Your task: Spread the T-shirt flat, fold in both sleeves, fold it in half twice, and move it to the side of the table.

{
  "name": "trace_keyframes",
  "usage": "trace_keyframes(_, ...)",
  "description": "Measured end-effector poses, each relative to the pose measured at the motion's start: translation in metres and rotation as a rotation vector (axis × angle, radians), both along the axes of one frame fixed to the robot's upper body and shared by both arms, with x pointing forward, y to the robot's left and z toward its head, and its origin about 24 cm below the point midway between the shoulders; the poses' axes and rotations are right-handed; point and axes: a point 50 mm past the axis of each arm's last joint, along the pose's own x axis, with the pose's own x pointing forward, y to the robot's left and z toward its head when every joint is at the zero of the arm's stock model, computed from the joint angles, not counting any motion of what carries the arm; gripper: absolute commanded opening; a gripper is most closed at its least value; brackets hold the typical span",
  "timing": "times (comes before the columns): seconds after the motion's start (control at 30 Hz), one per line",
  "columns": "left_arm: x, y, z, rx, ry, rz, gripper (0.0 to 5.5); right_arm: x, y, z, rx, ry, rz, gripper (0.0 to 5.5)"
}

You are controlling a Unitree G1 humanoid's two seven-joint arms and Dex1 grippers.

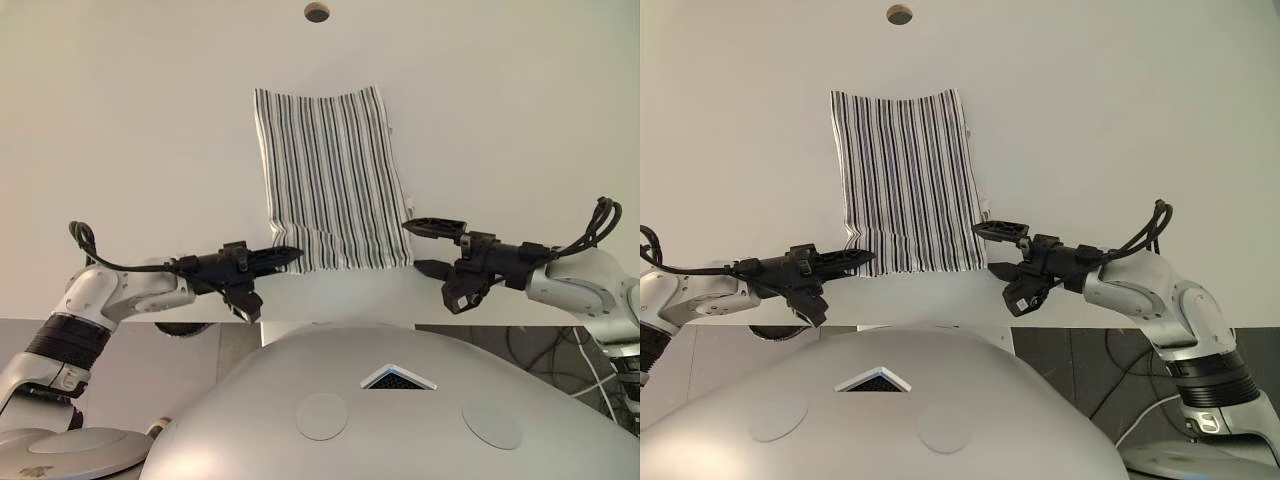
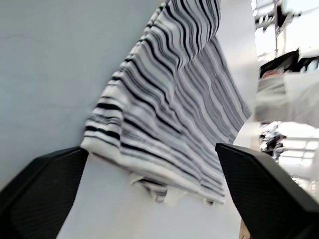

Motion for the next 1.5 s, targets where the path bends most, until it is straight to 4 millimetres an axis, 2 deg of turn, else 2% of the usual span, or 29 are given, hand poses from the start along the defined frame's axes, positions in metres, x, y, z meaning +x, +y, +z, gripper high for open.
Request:
trace_keyframes(0.23,0.0,0.001,0.001,-0.015,-0.008,0.008,0.23,0.011,0.009,-0.006,0.028,-0.073,0.096,4.75)
trace_keyframes(0.6,-0.002,-0.001,0.002,-0.004,-0.031,0.017,0.23,0.026,0.019,-0.018,0.119,-0.073,0.109,4.75)
trace_keyframes(0.97,-0.004,-0.001,0.002,0.004,-0.043,0.032,0.22,0.026,0.022,-0.029,0.112,-0.021,0.121,2.55)
trace_keyframes(1.33,-0.004,-0.002,0.002,0.008,-0.047,0.038,0.22,0.023,0.02,-0.037,0.086,0.056,0.1,0.06)
trace_keyframes(1.5,-0.004,-0.002,0.002,0.008,-0.047,0.038,0.22,0.024,0.019,-0.035,0.088,0.122,0.061,0.0)
